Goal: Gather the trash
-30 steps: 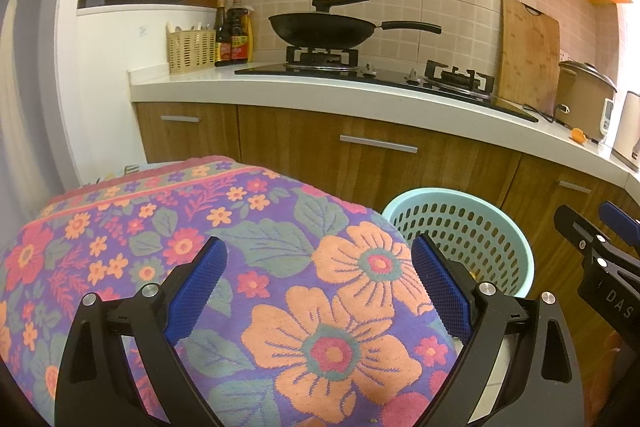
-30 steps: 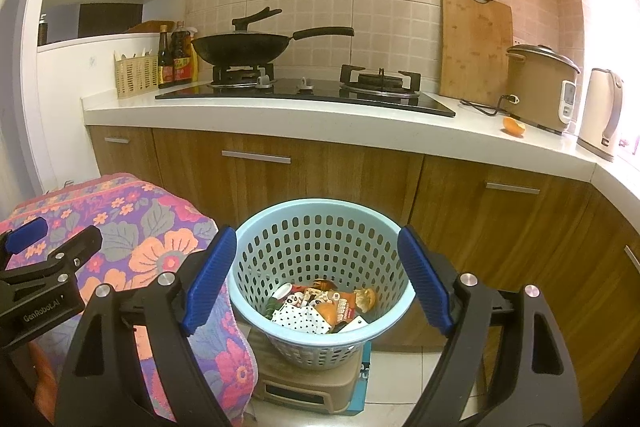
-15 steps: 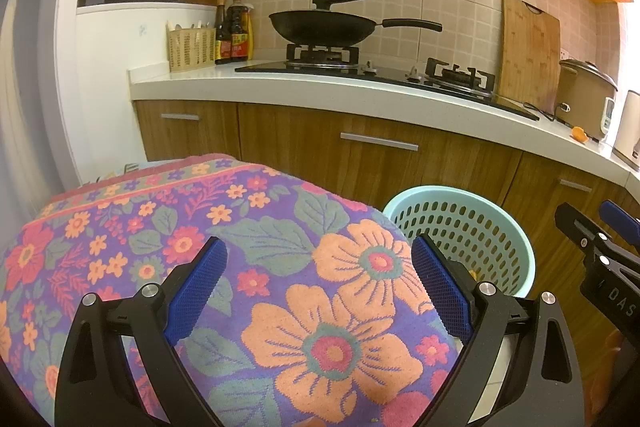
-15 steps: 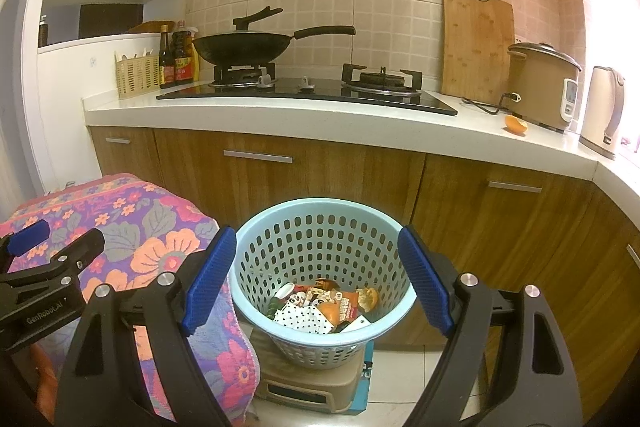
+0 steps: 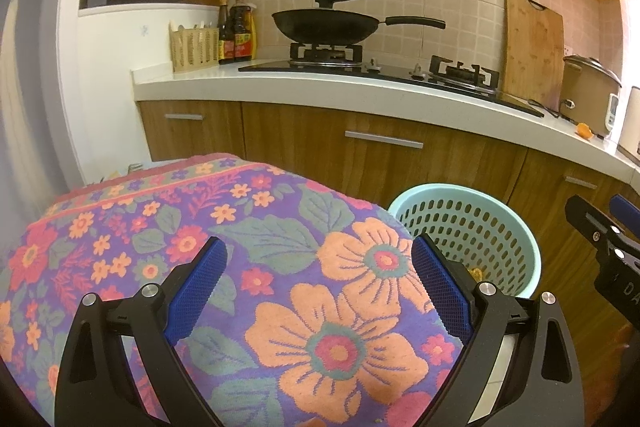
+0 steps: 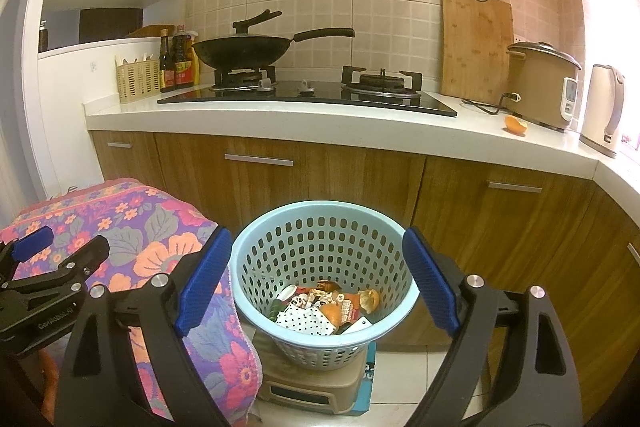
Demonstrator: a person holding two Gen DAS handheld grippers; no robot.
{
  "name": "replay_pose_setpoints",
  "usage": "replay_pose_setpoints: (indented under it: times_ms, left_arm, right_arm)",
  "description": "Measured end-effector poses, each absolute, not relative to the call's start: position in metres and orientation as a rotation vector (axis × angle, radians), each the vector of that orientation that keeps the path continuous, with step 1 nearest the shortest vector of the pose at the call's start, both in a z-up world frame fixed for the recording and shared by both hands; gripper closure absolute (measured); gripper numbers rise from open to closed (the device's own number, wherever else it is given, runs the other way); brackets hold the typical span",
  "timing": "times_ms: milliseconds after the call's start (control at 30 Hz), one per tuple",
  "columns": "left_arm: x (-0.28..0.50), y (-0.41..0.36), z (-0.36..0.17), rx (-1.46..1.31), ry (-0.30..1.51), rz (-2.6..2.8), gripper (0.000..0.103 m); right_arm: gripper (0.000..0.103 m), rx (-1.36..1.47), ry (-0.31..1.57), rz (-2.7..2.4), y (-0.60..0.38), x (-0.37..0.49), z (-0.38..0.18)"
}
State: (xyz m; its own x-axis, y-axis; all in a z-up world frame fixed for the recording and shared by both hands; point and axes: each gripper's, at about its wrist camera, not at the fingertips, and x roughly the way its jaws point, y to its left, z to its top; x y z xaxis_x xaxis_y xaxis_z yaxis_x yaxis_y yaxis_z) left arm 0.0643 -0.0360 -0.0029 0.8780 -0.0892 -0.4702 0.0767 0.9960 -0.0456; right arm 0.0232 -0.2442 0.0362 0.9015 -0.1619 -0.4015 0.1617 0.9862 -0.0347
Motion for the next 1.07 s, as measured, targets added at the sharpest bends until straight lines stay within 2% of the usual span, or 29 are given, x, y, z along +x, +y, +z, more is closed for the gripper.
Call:
replay_pose_setpoints:
  times_ms: [700, 1067]
  left_arm:
    - [0.0604, -0.0381, 0.0011, 0.018, 0.460, -0.050, 0.013]
    - [0.0634, -0.0306, 0.0016, -0.051, 0.487, -0.092, 0.011]
  right_arm:
    - [0.020, -0.002, 0.417, -0.171, -0.2441, 0.0241, 0.0341]
    - [0.020, -0.001, 0.423, -0.170, -0.2444, 0.0241, 0.0324]
